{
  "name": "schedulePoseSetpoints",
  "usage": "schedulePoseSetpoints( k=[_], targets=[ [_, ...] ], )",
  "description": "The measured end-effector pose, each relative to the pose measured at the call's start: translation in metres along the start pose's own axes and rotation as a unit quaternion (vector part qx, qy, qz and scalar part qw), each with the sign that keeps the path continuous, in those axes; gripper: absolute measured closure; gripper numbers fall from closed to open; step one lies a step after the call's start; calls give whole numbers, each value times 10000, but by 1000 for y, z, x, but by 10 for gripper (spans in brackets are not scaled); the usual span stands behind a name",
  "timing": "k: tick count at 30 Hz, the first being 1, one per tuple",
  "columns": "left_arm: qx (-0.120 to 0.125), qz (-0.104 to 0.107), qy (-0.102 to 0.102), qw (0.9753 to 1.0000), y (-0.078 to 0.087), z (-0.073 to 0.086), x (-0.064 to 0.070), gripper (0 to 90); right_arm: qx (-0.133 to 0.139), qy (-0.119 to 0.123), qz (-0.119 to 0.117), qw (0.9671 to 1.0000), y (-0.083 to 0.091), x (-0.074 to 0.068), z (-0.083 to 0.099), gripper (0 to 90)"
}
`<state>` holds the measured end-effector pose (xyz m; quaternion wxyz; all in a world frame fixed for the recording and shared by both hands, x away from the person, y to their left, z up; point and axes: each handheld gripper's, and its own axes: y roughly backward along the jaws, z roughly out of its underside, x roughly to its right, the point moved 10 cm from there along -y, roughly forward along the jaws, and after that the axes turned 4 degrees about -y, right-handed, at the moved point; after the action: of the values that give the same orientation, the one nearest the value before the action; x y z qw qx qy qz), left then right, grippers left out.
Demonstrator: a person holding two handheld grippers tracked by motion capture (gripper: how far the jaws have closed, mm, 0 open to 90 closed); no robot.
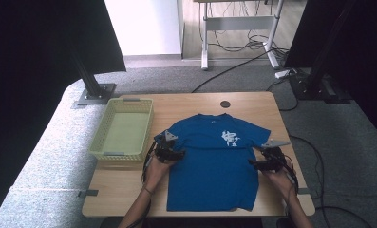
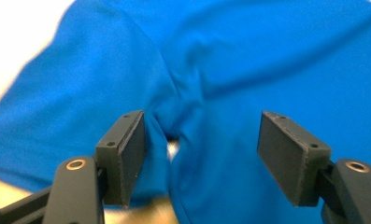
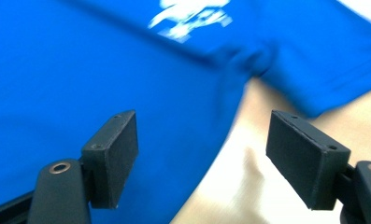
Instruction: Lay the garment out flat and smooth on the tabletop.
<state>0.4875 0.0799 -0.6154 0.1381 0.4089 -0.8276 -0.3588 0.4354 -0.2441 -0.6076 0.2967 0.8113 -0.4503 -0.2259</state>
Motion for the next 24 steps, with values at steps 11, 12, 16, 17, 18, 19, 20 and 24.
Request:
schedulePoseSetpoints(
  k=[11,12,16,17,18,19,20,24],
  targets=[
    [-31,-165,59,9998,-6,-1,-13,307,-315,388,-608,9969,42,-62,62,225],
    [-23,-169,70,9998,-6,-1,-13,308,-374,468,-624,9963,44,-67,66,226],
    [-23,-172,73,9998,-6,-1,-13,308,-619,742,-461,9942,52,-70,84,248],
    [-23,-167,72,9998,-6,-1,-13,309,-662,681,-422,9946,55,-66,86,269],
    [-22,-166,73,9998,-6,-1,-13,308,-706,680,-326,9947,60,-61,88,277],
    [-22,-168,76,9998,-6,-1,-13,308,-736,682,-201,9948,63,-55,89,286],
    [-21,-170,82,9998,-6,-1,-13,308,-801,721,-49,9942,66,-50,90,288],
    [-58,-194,41,9998,-5,-2,-12,307,-499,510,-164,9973,69,-46,78,283]
  ],
)
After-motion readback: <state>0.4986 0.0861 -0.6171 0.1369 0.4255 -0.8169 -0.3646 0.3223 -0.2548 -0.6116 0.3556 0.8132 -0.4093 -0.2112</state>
